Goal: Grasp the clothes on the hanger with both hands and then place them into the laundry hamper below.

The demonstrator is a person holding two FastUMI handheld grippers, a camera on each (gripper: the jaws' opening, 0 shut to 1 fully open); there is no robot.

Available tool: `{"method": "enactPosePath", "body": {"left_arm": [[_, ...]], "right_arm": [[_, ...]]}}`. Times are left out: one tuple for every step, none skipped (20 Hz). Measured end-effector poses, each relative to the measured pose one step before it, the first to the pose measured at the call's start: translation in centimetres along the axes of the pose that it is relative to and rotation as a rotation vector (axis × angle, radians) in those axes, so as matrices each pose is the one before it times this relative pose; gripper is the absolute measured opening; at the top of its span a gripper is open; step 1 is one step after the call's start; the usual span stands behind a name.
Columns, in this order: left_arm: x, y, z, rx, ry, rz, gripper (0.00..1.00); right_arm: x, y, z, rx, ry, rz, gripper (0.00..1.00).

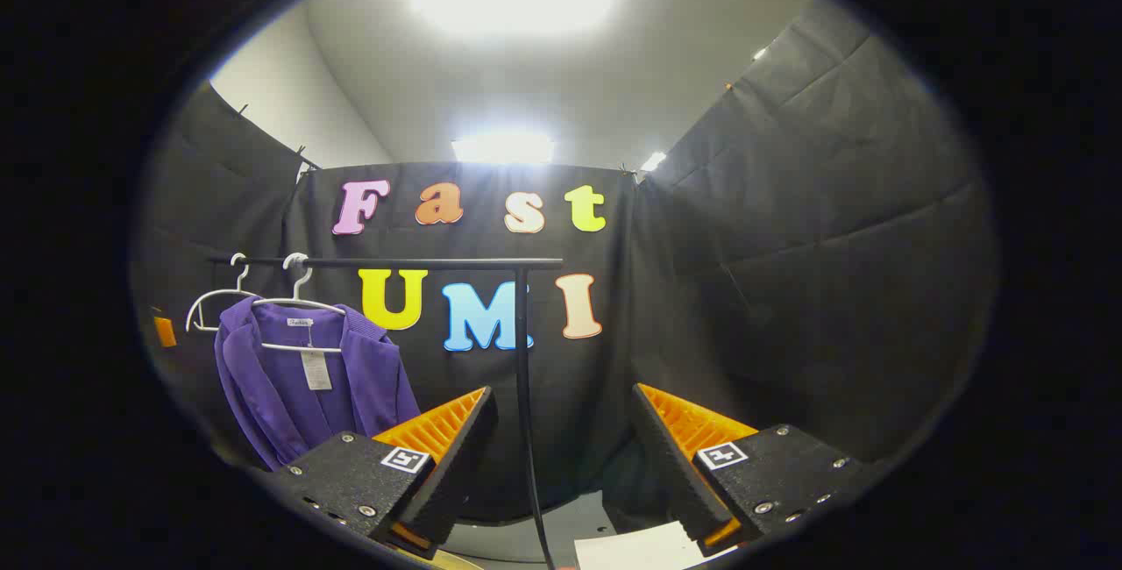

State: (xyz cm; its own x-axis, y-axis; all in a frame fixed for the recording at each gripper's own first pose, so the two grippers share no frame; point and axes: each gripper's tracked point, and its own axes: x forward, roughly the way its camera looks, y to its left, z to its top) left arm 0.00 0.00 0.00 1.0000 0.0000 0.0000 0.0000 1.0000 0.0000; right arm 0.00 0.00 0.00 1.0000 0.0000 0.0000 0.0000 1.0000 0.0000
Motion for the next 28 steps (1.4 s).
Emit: {"method": "enactPosePath", "body": {"left_arm": [[-0.086,0.131,-0.212,0.00034,0.00290,-0.00141,0.99],[0.018,0.196,-0.109,0.00225,0.00170,-0.00115,0.99],[0.051,0.162,-0.193,0.00157,0.00162,0.00058,0.99],[-0.009,0.185,-0.211,-0.00253,0.00408,0.00061,0.93],[0.057,0.201,-0.214,-0.00737,0.00262,-0.00070,0.93],[0.040,0.108,-0.185,-0.01019,0.00134,-0.00362,0.93],[-0.067,0.124,-0.327,-0.01159,0.00379,-0.00354,0.93],[0.088,0.284,-0.294,-0.00903,0.00445,-0.00150,0.93],[-0.075,0.331,-0.333,-0.00396,0.00397,0.00024,0.93],[0.097,0.419,-0.158,-0.00167,0.00548,0.00253,0.94],[-0.220,0.394,-0.170,0.00121,0.00200,0.00360,0.94],[-0.035,0.331,0.133,0.00342,-0.00097,0.00144,0.94],[-0.156,0.224,0.029,0.00501,-0.00326,0.00082,0.94],[-0.040,0.276,0.097,0.00442,-0.00166,0.00122,0.94],[-0.199,0.195,0.023,0.00326,-0.00205,0.00141,0.94],[-0.036,0.152,0.000,-0.00004,-0.00126,-0.00033,0.94],[-0.102,0.203,-0.224,-0.00321,0.00118,0.00099,0.94],[-0.121,0.146,-0.196,-0.00457,0.00413,0.00145,0.94],[-0.072,0.241,-0.364,-0.00263,0.00226,0.00293,0.94],[-0.179,0.414,-0.227,0.00108,0.00349,0.00687,0.94],[-0.151,0.484,-0.386,0.00250,0.00460,0.01286,0.94],[-0.082,0.559,-0.325,-0.00326,0.00660,0.01918,0.99],[0.115,0.499,-0.552,-0.01736,0.00780,0.01933,0.99],[0.325,0.120,-0.397,-0.03013,0.01192,0.00850,0.94],[0.526,0.003,-0.462,-0.03263,0.01004,0.00299,0.94],[0.722,0.074,-0.219,-0.02817,0.00825,0.00745,0.93],[0.756,0.132,-0.111,-0.02298,0.00843,0.00699,0.93],[0.722,-0.009,0.030,-0.01806,0.00778,0.01164,0.94]], "right_arm": [[-0.170,0.174,0.084,-0.00572,-0.00118,0.00014,0.95],[-0.087,0.153,0.090,-0.00535,0.00048,0.00103,0.95],[-0.174,0.312,0.173,-0.00466,-0.00004,0.00378,0.95],[-0.197,0.365,0.085,-0.00477,0.00171,0.00430,0.95],[-0.133,0.314,0.164,-0.00382,-0.00044,0.00393,0.95],[-0.182,0.389,0.183,-0.00276,-0.00104,0.00325,0.95],[-0.041,0.417,0.252,-0.00213,-0.00309,0.00393,0.95],[-0.035,0.442,0.133,-0.00095,-0.00225,0.00244,0.95],[-0.021,0.353,0.276,-0.00222,-0.00508,0.00175,0.95],[-0.130,0.340,0.214,-0.00369,-0.00325,0.00157,0.95],[-0.113,0.373,0.148,-0.00439,-0.00128,0.00445,0.95],[-0.143,0.466,0.112,-0.00459,0.00070,0.00563,0.95],[-0.062,0.413,0.068,-0.00530,0.00100,0.00529,0.95],[0.022,0.399,0.069,-0.00285,0.00374,0.00560,0.95],[-0.014,0.516,-0.045,-0.00086,0.00449,0.00673,0.95],[0.079,0.444,-0.076,-0.00015,0.00732,0.00647,0.95],[0.053,0.465,-0.040,-0.00014,0.00882,0.00654,0.95],[-0.110,0.407,0.089,-0.00095,0.00372,0.00471,0.95],[-0.002,0.354,0.136,-0.00259,0.00295,0.00351,0.95],[-0.010,0.355,0.185,-0.00477,-0.00016,0.00330,0.95],[0.188,0.509,0.067,-0.00499,0.00537,0.00811,0.95],[0.206,0.729,-0.027,0.00085,0.00767,0.01037,0.95],[0.325,0.724,0.239,0.00663,0.00604,0.01757,0.95],[0.361,0.706,0.189,0.00526,0.00424,0.02090,0.95],[0.375,0.705,0.200,0.00459,0.00770,0.01985,0.95],[0.396,0.691,0.040,0.00582,0.00745,0.02633,0.95],[0.568,0.818,0.258,0.01285,0.00079,0.03211,0.95],[0.666,0.835,0.326,0.01364,-0.00248,0.02867,0.95]]}}
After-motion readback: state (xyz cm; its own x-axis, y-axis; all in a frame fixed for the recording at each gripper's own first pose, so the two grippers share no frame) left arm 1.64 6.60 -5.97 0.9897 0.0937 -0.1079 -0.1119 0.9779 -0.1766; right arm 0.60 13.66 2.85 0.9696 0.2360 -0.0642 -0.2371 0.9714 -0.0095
